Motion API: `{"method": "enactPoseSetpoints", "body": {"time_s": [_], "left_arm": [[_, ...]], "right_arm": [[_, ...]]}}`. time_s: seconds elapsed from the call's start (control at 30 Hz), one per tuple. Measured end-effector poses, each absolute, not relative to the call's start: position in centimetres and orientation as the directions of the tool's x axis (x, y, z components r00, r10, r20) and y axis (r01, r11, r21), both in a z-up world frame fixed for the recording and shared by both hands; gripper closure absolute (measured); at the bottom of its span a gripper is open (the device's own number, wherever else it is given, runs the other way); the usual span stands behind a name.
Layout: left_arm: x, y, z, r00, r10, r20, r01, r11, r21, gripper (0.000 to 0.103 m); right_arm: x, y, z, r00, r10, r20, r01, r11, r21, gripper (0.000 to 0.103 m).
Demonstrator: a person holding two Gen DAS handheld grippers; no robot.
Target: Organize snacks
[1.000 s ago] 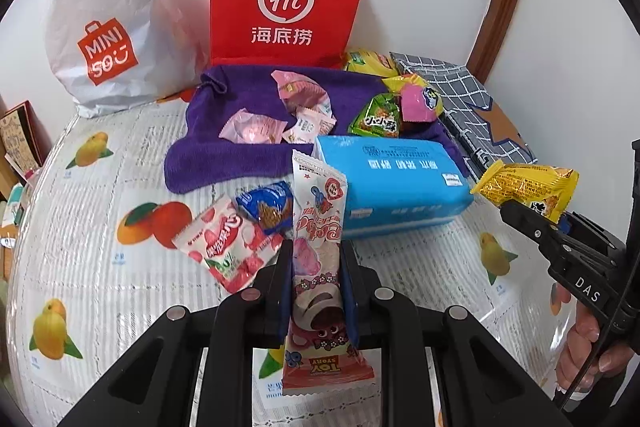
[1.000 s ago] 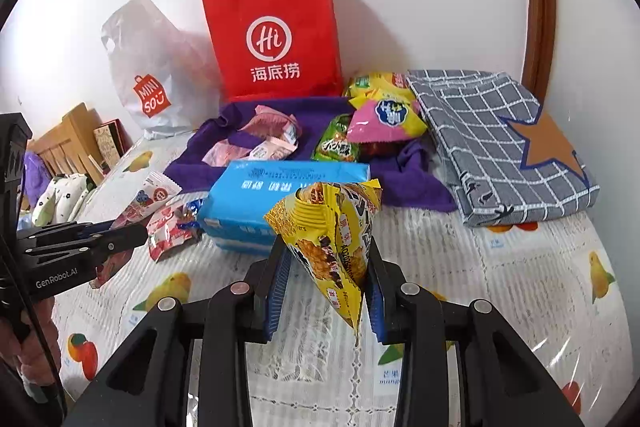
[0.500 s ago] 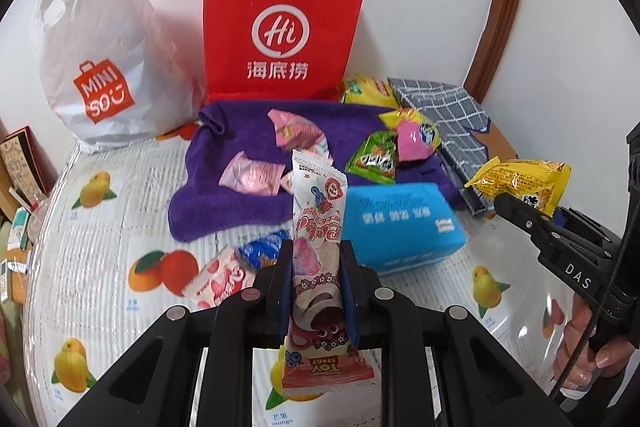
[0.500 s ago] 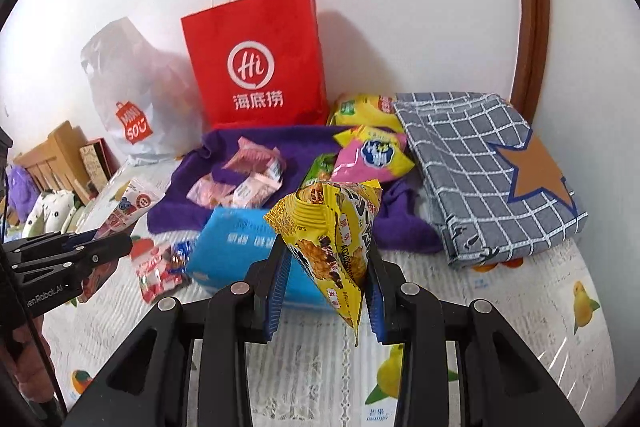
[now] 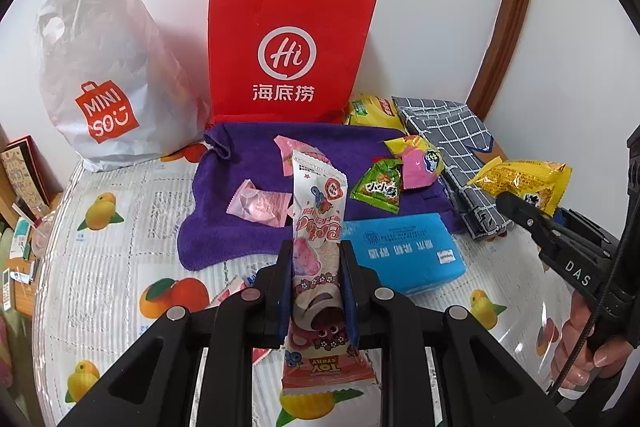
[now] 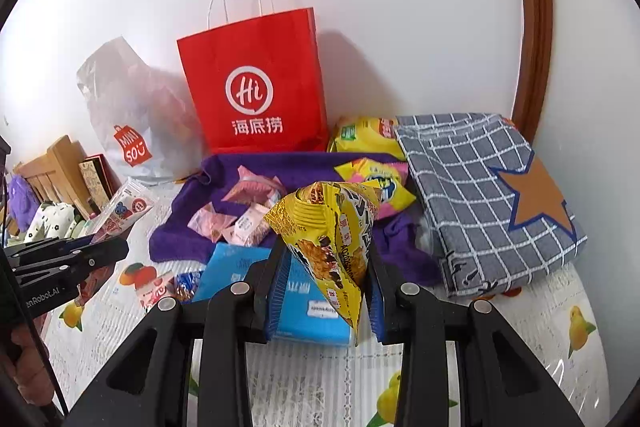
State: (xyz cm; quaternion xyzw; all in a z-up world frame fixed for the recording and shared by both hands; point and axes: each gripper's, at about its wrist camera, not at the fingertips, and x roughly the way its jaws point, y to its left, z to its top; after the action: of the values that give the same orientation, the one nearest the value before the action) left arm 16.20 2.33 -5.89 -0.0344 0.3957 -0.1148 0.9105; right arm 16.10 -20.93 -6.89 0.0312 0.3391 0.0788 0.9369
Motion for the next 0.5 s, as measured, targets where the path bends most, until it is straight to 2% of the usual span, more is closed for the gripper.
{"method": "enactPoseSetpoints", "body": {"time_s": [0.5], "left_arm": [[18.8, 1.8, -4.0, 0.674, -0.225, -0.704, 0.183, 0.974, -0.135, 0.083]], "right_arm": [[19.1, -20.3, -4.4, 0.775, 0.187, -0.604, -0.152, 0.982, 0.110, 0.068]]}}
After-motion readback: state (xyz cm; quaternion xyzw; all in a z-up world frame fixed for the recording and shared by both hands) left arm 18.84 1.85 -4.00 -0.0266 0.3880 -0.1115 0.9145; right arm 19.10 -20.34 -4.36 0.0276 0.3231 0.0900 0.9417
